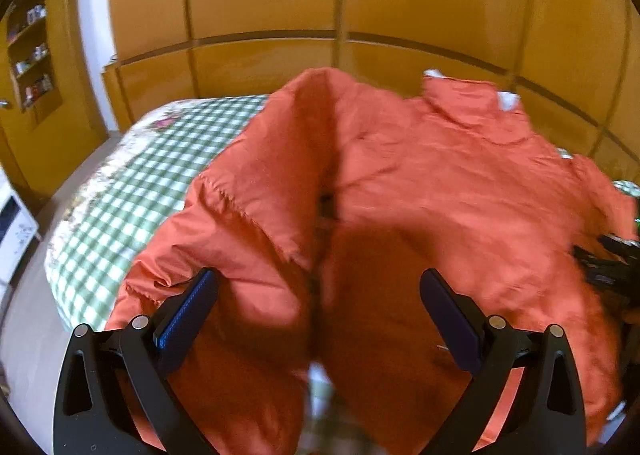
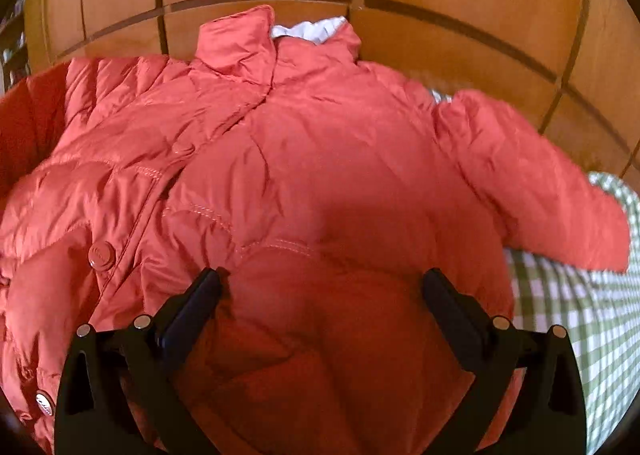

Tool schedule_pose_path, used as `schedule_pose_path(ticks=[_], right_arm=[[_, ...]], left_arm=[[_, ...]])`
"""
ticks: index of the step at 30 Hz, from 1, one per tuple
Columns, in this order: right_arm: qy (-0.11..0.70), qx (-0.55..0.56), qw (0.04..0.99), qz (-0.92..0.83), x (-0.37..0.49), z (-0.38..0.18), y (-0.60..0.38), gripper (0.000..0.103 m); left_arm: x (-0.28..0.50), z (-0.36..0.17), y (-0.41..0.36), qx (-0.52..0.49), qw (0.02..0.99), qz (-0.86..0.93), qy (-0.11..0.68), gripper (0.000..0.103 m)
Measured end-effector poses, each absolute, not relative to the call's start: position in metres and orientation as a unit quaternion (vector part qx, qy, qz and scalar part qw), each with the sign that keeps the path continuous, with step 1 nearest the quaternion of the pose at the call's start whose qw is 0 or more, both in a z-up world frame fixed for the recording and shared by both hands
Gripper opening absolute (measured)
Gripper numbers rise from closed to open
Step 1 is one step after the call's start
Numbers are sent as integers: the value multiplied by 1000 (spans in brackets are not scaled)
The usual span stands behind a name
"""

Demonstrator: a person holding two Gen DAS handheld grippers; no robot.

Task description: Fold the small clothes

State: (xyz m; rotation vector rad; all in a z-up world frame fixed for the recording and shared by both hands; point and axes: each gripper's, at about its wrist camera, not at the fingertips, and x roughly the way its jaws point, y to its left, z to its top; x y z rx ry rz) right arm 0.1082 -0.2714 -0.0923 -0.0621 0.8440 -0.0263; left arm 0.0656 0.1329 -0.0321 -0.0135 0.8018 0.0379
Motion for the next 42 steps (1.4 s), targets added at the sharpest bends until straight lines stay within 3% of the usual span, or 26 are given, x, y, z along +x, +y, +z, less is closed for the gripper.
schedule_pose_path(ticks=[8, 14, 21, 28, 38, 40, 42], right_arm=[[410, -44, 911, -21, 111, -100, -265, 101], [410, -48, 911, -23, 113, -101, -264, 101], [412, -53, 909, -26, 112, -102, -263, 101], [413, -30, 910, -18, 106, -101, -281, 101], [385, 132, 913, -30, 1, -63, -374, 101], [412, 161, 896, -26, -24, -76, -389, 98], [429, 188, 883, 2, -46, -88, -393, 88]], left_arm=[[123, -58, 243, -11, 894, 172, 413, 100], [84, -52, 304, -187, 898, 181, 356, 100], [68, -90, 266, -372, 843, 4, 389, 100], [70, -89, 176, -303, 843, -198, 399, 100], [52, -104, 170, -393, 782, -297, 381, 100], [48, -105, 166, -385, 777, -315, 386, 99], [45, -102, 158, -367, 774, -334, 392, 100]])
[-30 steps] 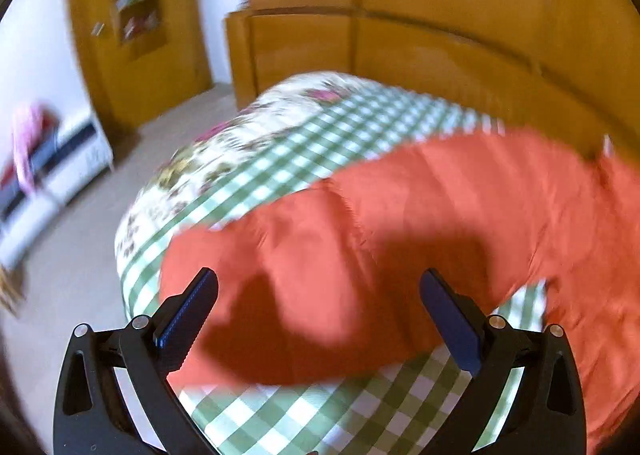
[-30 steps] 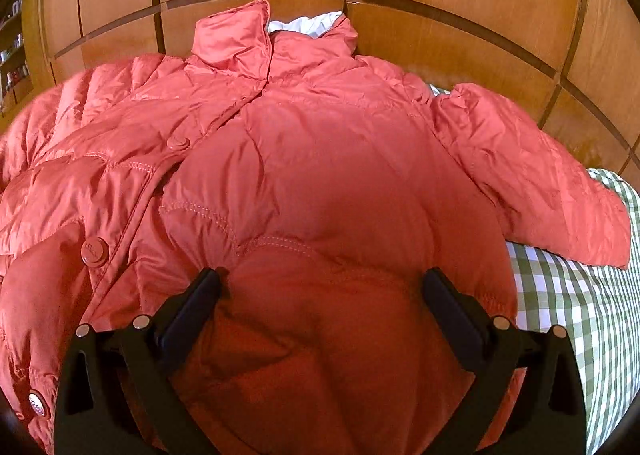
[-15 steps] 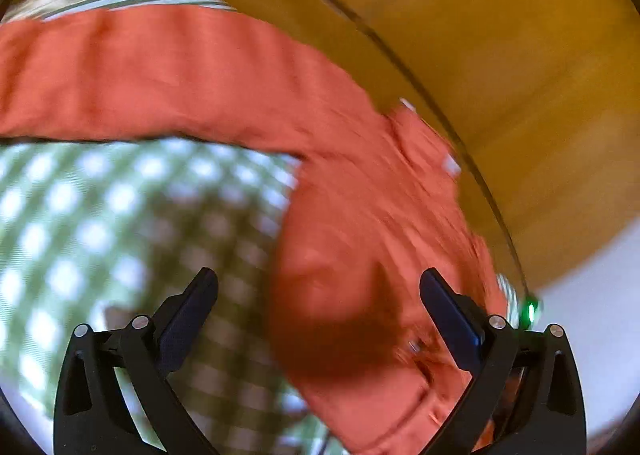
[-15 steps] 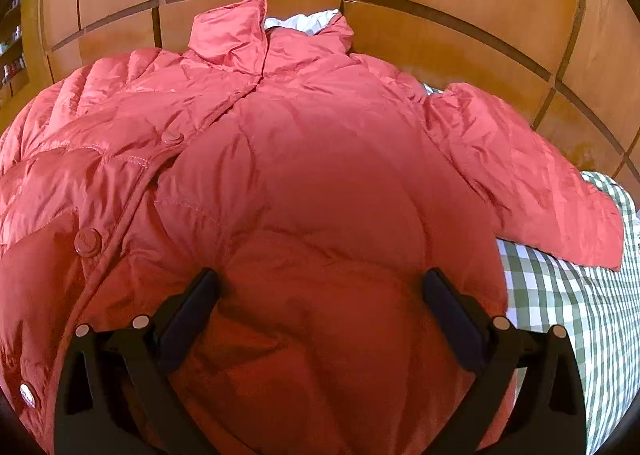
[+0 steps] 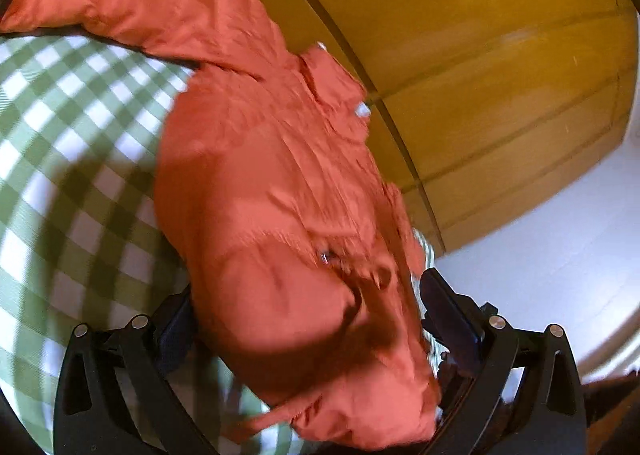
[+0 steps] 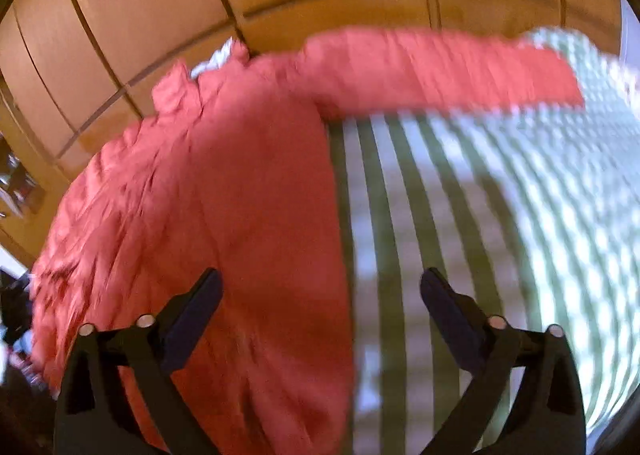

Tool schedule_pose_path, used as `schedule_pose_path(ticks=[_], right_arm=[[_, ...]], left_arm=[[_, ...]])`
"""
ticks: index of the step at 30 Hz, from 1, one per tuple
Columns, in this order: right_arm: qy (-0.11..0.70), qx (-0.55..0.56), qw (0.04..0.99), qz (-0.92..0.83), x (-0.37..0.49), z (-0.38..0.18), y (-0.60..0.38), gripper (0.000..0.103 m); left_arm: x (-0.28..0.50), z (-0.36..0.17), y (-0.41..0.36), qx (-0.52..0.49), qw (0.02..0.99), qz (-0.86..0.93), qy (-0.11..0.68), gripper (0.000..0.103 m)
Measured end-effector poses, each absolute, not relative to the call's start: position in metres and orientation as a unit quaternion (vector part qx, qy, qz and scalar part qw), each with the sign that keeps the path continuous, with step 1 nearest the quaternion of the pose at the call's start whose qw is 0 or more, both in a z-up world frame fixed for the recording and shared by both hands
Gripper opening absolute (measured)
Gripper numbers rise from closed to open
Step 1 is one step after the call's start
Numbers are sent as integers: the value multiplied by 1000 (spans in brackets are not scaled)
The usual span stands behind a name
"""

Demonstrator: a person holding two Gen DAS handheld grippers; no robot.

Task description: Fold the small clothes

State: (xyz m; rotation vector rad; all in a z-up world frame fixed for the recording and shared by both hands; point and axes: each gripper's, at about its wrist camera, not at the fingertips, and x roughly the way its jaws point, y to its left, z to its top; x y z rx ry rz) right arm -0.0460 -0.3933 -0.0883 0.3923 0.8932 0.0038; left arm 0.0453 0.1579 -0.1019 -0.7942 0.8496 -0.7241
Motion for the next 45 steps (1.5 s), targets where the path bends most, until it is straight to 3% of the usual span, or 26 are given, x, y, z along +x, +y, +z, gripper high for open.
schedule_pose_path(ticks=[4, 5, 7, 8, 9, 11, 15, 18, 19, 20, 21, 23, 25, 26, 27, 30, 35, 37, 39, 45], right_arm=[[429, 204, 878, 57, -78, -103, -380, 81], [424, 208, 878, 76, -81, -103, -372, 74], [414, 199, 885, 80, -81, -102, -359, 69], [414, 192, 887, 76, -77, -101, -354, 55], [414, 196, 886, 69, -72, -98, -354, 37], [407, 235, 880, 71, -66, -90, -364, 26], [368, 240, 894, 91, -74, -62, -378, 19], [392, 203, 895, 69, -73, -65, -378, 20], [420, 195, 885, 46, -68, -78, -379, 20], [434, 191, 880, 28, -65, -85, -379, 28], [439, 189, 878, 8, -65, -89, -383, 46], [426, 183, 886, -20, -65, -81, -386, 56], [377, 155, 912, -39, -62, -55, -385, 62], [352, 139, 924, -49, -59, -43, -382, 74], [328, 119, 936, -48, -50, -29, -377, 78], [322, 70, 944, -27, -17, -13, -355, 82], [354, -27, 935, 19, 78, -31, -309, 86], [368, -65, 927, 19, 108, -49, -296, 86], [388, -84, 917, 23, 138, -74, -286, 93], [413, -71, 908, 17, 137, -109, -287, 95]], left_arm=[[37, -103, 155, -368, 763, -355, 395, 99], [35, -103, 158, -382, 758, -354, 393, 96], [37, -100, 160, -412, 743, -356, 389, 74], [40, -96, 157, -411, 744, -351, 392, 55], [42, -87, 154, -404, 749, -346, 396, 43], [42, -59, 160, -407, 753, -359, 373, 34], [24, 6, 191, -378, 785, -373, 319, 33], [10, 18, 202, -333, 817, -341, 326, 33], [9, 11, 203, -322, 822, -325, 339, 36], [9, 4, 203, -315, 826, -308, 353, 49], [10, -11, 202, -310, 829, -274, 377, 71], [9, -34, 200, -315, 825, -231, 408, 87], [10, -49, 197, -310, 821, -219, 426, 89], [14, -52, 191, -304, 822, -216, 431, 92], [19, -56, 186, -290, 825, -209, 437, 94], [32, -71, 174, -257, 826, -202, 458, 96], [41, -93, 153, -226, 823, -182, 488, 96], [42, -91, 145, -192, 831, -179, 491, 83], [40, -89, 145, -164, 835, -174, 495, 66], [32, -94, 163, -188, 824, -190, 501, 37]])
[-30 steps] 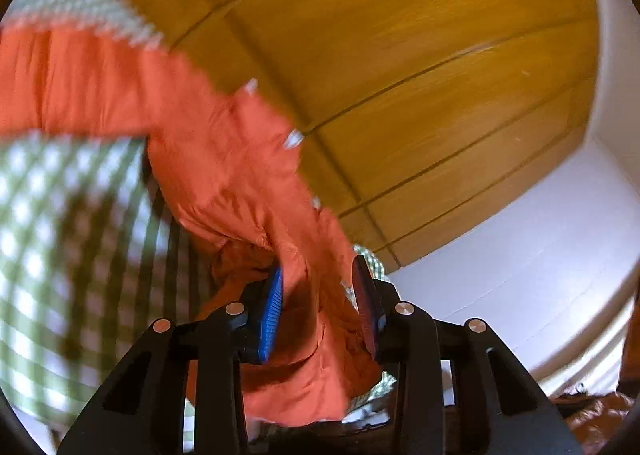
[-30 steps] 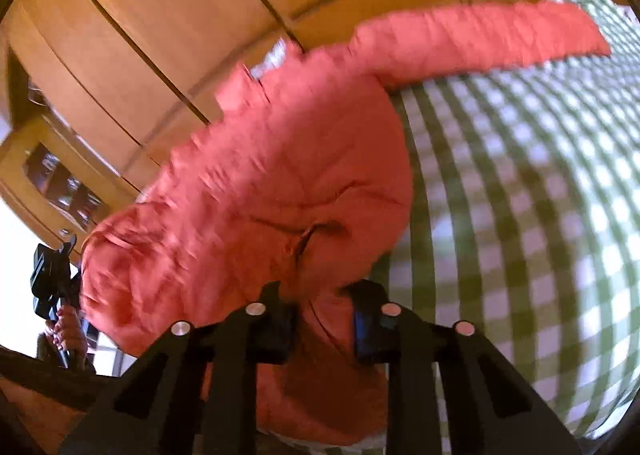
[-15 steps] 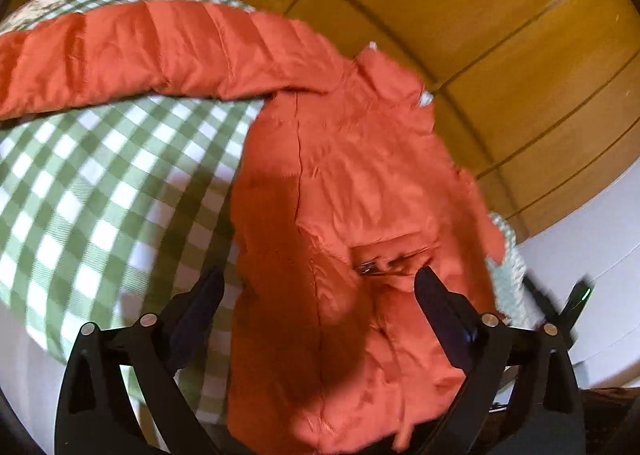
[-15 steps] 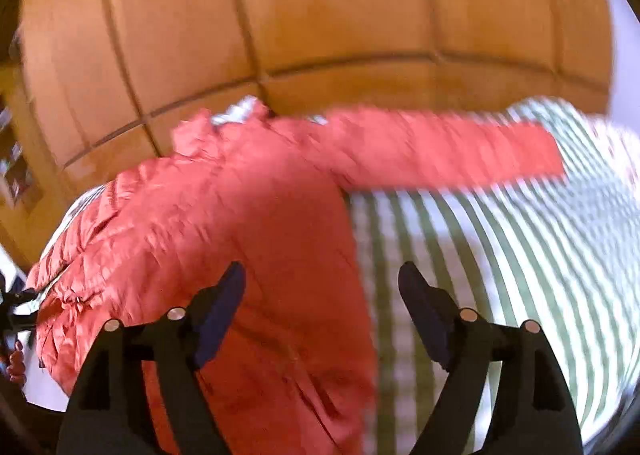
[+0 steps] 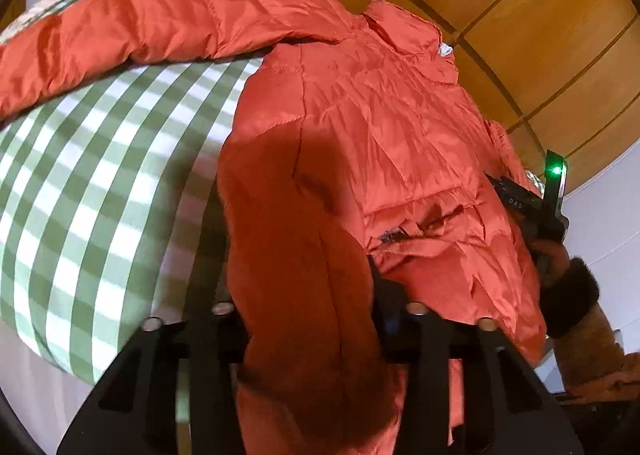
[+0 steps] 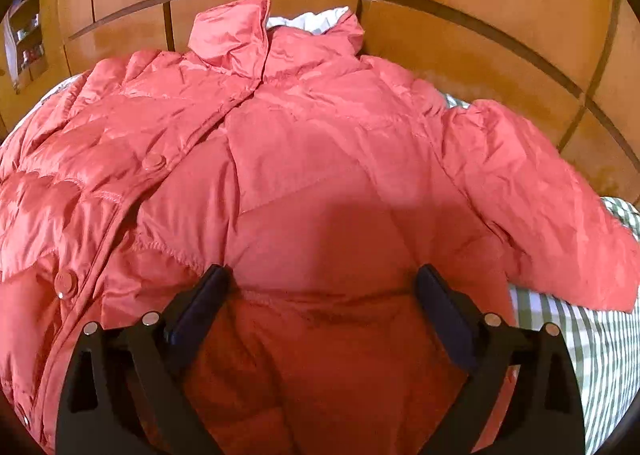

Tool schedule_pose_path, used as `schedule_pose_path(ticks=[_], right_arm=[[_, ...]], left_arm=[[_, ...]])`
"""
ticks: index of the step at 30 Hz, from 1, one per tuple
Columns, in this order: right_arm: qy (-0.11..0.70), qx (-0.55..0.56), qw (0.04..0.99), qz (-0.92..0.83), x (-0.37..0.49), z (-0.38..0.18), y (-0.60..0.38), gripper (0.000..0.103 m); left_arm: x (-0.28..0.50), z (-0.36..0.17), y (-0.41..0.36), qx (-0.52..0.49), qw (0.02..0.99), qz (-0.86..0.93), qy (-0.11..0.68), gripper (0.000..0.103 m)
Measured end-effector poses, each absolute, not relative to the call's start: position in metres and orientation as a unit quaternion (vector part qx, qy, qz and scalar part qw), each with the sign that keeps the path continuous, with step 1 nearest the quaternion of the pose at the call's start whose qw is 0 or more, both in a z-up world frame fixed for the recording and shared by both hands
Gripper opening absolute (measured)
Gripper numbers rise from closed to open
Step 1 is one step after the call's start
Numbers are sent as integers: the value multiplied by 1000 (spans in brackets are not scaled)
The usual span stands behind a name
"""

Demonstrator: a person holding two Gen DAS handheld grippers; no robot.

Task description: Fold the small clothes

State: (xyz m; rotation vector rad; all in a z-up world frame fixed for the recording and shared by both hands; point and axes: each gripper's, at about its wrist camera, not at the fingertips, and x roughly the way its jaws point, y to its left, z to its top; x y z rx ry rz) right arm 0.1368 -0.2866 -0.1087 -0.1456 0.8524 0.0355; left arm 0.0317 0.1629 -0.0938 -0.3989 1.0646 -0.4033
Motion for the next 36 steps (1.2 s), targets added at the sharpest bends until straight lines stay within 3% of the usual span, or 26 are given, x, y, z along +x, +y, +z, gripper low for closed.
schedule_pose_path(ticks=[8, 10, 12, 17, 23, 25, 29, 31, 32, 33, 36], right_arm=[[413, -30, 910, 22, 105, -110, -296, 98], [411, -33, 911, 18, 108, -110, -296, 101], [414, -33, 910, 20, 113, -111, -297, 101], [414, -28, 910, 22, 115, -110, -296, 101], [413, -29, 910, 22, 113, -112, -296, 101], [413, -29, 910, 22, 113, -112, -295, 101], [413, -29, 910, 22, 113, -112, -296, 101], [413, -29, 910, 22, 113, -112, -296, 101], [413, -29, 910, 22, 113, -112, -296, 101], [413, -29, 910, 22, 113, -112, -295, 101], [413, -29, 910, 22, 114, -112, -296, 101]], left_arm=[[21, -84, 183, -216, 810, -204, 506, 37], [23, -73, 204, -247, 815, -196, 486, 50], [28, -64, 232, -290, 827, -167, 452, 74], [58, -60, 303, -368, 842, -25, 395, 76], [91, -88, 350, -473, 787, 105, 380, 80], [94, -96, 361, -515, 779, 106, 341, 90], [101, -96, 376, -549, 779, 131, 272, 90], [108, -96, 384, -553, 782, 133, 254, 69], [113, -97, 388, -549, 782, 141, 258, 38], [123, -99, 394, -545, 776, 156, 277, 14], [136, -92, 407, -534, 780, 169, 278, 8]])
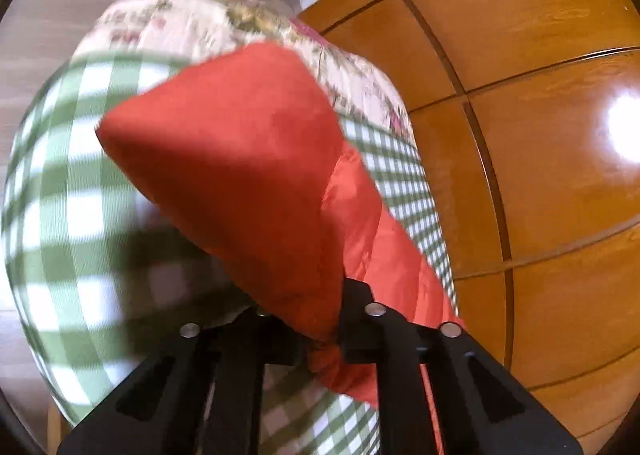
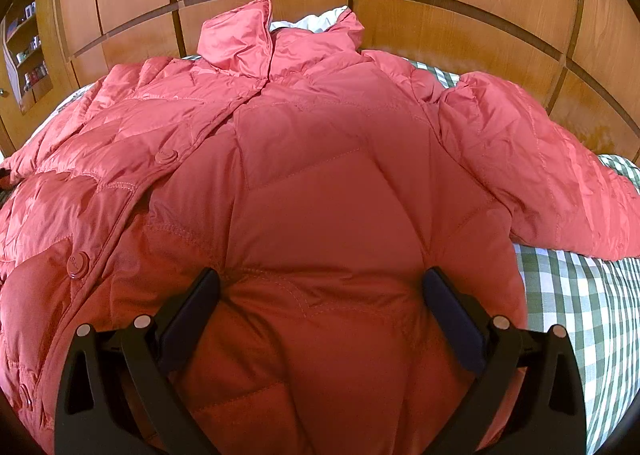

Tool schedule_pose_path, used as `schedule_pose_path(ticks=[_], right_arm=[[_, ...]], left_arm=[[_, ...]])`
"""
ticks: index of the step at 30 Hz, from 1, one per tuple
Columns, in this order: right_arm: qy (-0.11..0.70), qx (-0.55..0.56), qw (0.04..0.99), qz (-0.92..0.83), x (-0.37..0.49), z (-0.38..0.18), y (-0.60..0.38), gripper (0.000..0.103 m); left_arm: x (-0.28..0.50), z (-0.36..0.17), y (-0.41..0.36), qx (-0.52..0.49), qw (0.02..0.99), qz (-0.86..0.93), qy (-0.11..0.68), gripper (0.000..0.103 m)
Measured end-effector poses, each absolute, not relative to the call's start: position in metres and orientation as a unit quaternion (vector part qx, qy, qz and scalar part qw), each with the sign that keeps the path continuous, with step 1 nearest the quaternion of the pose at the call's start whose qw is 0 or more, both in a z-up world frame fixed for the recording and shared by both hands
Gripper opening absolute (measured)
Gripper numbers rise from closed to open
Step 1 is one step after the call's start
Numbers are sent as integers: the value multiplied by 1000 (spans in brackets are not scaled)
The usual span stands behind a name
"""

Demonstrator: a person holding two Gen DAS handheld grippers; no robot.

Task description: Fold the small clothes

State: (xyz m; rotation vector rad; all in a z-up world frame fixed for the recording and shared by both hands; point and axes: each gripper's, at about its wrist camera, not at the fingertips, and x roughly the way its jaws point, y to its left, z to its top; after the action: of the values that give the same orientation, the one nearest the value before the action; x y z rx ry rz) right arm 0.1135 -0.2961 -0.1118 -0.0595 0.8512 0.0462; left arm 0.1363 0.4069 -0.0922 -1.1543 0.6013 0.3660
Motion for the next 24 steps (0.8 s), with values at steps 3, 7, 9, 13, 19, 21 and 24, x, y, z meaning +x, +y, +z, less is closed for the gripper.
schedule_pose_path(ticks=[3, 7, 9, 13, 19, 21, 24], right_arm=[[413, -29, 910, 22, 113, -112, -296, 101], [413, -28, 910, 23, 113, -112, -296, 101], [412, -28, 910, 23, 113, -113, -295, 101], [412, -27, 910, 23, 113, -112, -295, 101], [412, -27, 910, 23, 113, -112, -296, 101], [412, -27, 910, 23, 113, -112, -296, 101], [411, -26, 911, 24, 113, -111, -295, 101]], left_arm=[[138, -64, 414, -503, 807, 172, 256, 7], [151, -37, 405, -472, 829, 171, 245, 7], [155, -25, 386, -446, 845, 162, 247, 7], [169, 4, 325, -355, 892, 128, 247, 7], [203, 37, 222, -253, 931, 36, 259, 7], [216, 42, 189, -224, 937, 7, 268, 7], [231, 44, 137, -180, 941, -38, 285, 7]])
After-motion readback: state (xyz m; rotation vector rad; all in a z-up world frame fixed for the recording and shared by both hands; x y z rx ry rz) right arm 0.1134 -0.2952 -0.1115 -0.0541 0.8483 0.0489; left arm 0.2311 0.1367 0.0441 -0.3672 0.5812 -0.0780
